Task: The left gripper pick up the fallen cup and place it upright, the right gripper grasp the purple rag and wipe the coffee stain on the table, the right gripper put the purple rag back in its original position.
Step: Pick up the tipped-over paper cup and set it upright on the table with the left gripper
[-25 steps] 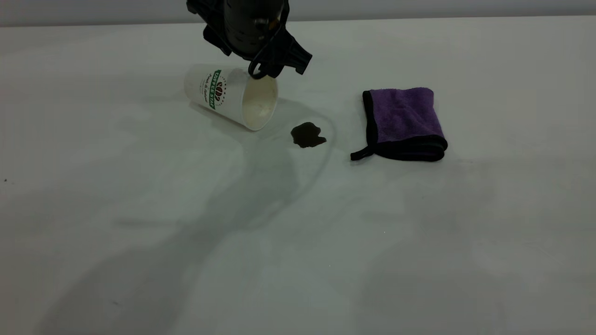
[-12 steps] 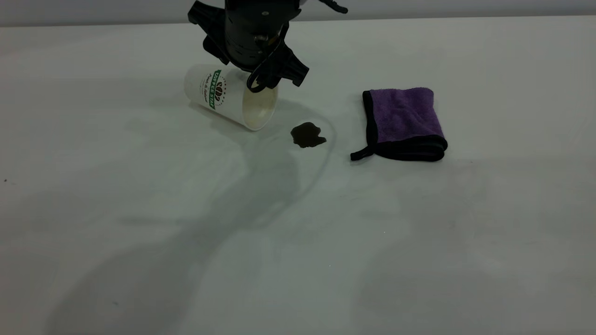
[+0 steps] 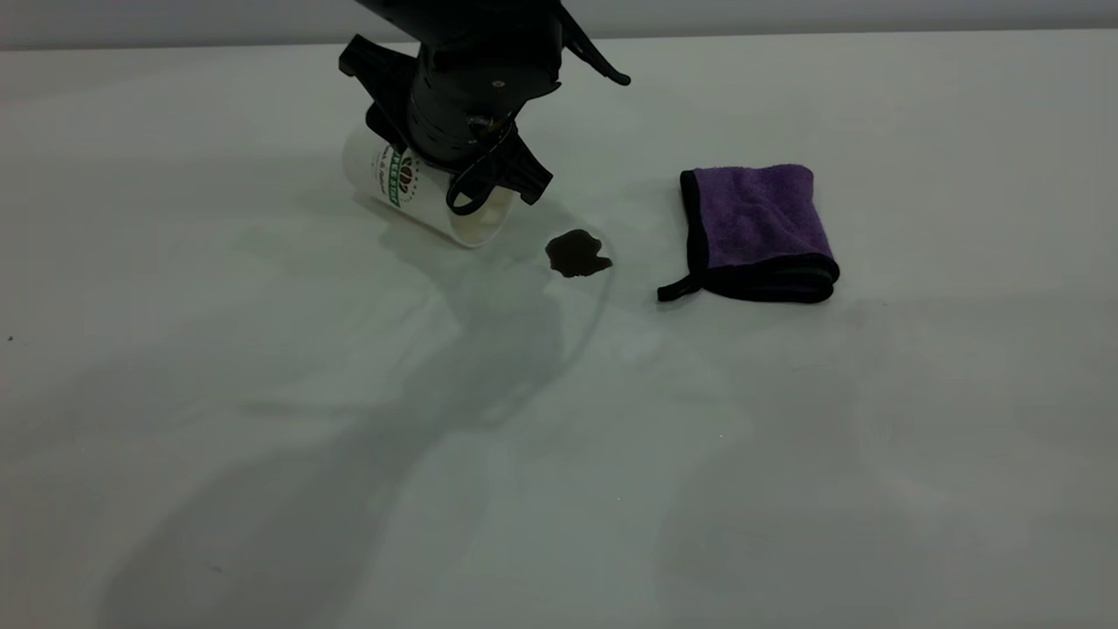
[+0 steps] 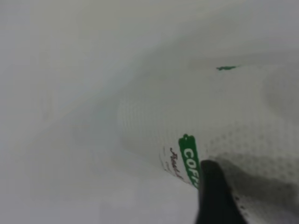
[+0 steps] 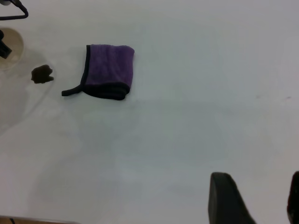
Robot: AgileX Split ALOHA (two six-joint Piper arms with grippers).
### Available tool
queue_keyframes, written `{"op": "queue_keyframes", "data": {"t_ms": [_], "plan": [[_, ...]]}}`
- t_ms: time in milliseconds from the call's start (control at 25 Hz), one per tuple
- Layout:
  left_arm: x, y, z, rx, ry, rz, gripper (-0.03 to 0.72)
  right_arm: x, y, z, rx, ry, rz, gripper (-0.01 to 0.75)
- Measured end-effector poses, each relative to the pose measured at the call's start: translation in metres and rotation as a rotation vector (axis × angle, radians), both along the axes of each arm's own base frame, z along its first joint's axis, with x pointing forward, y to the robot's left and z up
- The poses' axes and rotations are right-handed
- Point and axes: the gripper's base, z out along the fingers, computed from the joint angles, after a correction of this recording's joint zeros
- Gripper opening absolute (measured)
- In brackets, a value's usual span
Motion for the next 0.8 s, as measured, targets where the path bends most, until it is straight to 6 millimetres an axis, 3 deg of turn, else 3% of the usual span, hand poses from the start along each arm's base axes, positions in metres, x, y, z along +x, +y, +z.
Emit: {"op": "queue_keyframes", "data": {"t_ms": [200, 280, 520, 680, 800], "plan": [[-0.001, 0.008, 0.006, 0.066, -0.023, 0.073, 0.107, 0.0, 0.0, 0.0, 0.0, 0.0, 0.0, 0.361], [-0.002, 0.011, 0.013, 0.107, -0.032, 0.098, 0.042, 0.0, 0.0, 0.0, 0.0, 0.0, 0.0, 0.361], [0.005, 0.017, 0.054, 0.155, 0.044, 0.072, 0.009, 0.0, 0.0, 0.0, 0.0, 0.0, 0.0, 0.361], [0.023, 0.031, 0.083, 0.036, 0.237, 0.065, 0.009, 0.0, 0.0, 0.0, 0.0, 0.0, 0.0, 0.361], [0.038, 0.052, 0.088, -0.144, 0.429, 0.068, 0.009, 0.0, 0.0, 0.0, 0.0, 0.0, 0.0, 0.361]]}}
